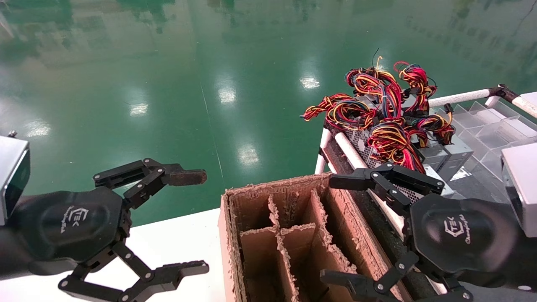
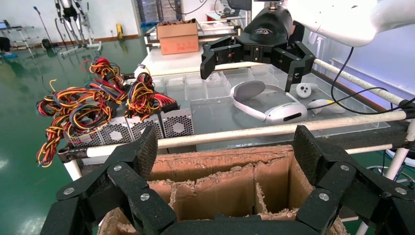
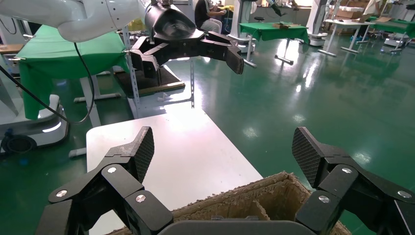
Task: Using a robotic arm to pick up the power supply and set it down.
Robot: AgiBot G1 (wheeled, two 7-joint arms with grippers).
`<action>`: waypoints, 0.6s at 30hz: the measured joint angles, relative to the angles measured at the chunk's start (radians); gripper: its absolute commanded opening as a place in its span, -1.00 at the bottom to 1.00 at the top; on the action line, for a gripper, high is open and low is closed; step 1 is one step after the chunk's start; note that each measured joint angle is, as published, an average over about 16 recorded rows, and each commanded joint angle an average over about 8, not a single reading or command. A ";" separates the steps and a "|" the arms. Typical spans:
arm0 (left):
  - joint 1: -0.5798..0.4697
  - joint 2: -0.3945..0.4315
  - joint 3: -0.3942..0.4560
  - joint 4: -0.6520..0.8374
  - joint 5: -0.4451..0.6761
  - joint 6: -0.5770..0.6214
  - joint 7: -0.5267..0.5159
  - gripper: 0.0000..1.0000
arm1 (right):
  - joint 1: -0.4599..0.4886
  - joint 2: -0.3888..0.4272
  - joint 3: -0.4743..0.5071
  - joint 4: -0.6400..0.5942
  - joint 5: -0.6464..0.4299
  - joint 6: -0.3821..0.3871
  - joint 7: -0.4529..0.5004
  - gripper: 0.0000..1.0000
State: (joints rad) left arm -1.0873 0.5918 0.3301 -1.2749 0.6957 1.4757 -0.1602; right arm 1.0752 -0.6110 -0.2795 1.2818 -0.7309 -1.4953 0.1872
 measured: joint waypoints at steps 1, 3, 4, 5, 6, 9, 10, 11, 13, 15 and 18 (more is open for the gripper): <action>0.000 0.000 0.000 0.000 0.000 0.000 0.000 1.00 | 0.000 0.000 0.000 0.000 0.000 0.000 0.000 1.00; 0.000 0.000 0.000 0.000 0.000 0.000 0.000 1.00 | 0.000 0.000 0.000 0.000 0.000 0.000 0.000 1.00; 0.000 0.000 0.000 0.000 0.000 0.000 0.000 1.00 | 0.000 0.000 0.000 0.000 0.000 0.000 0.000 1.00; 0.000 0.000 0.000 0.000 0.000 0.000 0.000 1.00 | 0.000 0.000 0.000 0.000 0.000 0.000 0.000 1.00; 0.000 0.000 0.000 0.000 0.000 0.000 0.000 1.00 | 0.000 0.000 0.000 0.000 0.000 0.000 0.000 1.00; 0.000 0.000 0.000 0.000 0.000 0.000 0.000 1.00 | 0.000 0.000 0.000 0.000 0.000 0.000 0.000 1.00; 0.000 0.000 0.000 0.000 0.000 0.000 0.000 1.00 | 0.000 0.000 0.000 0.000 0.000 0.000 0.000 1.00; 0.000 0.000 0.000 0.000 0.000 0.000 0.000 1.00 | 0.000 0.000 0.000 0.000 0.000 0.000 0.000 1.00; 0.000 0.000 0.000 0.000 0.000 0.000 0.000 1.00 | 0.000 0.000 0.000 0.000 0.000 0.000 0.000 1.00; 0.000 0.000 0.000 0.000 0.000 0.000 0.000 1.00 | 0.000 0.000 0.000 0.000 0.000 0.000 0.000 1.00; 0.000 0.000 0.000 0.000 0.000 0.000 0.000 1.00 | 0.000 0.000 0.000 0.000 0.000 0.000 0.000 1.00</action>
State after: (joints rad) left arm -1.0873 0.5918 0.3301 -1.2749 0.6957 1.4757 -0.1602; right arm 1.0752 -0.6110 -0.2795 1.2818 -0.7309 -1.4953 0.1872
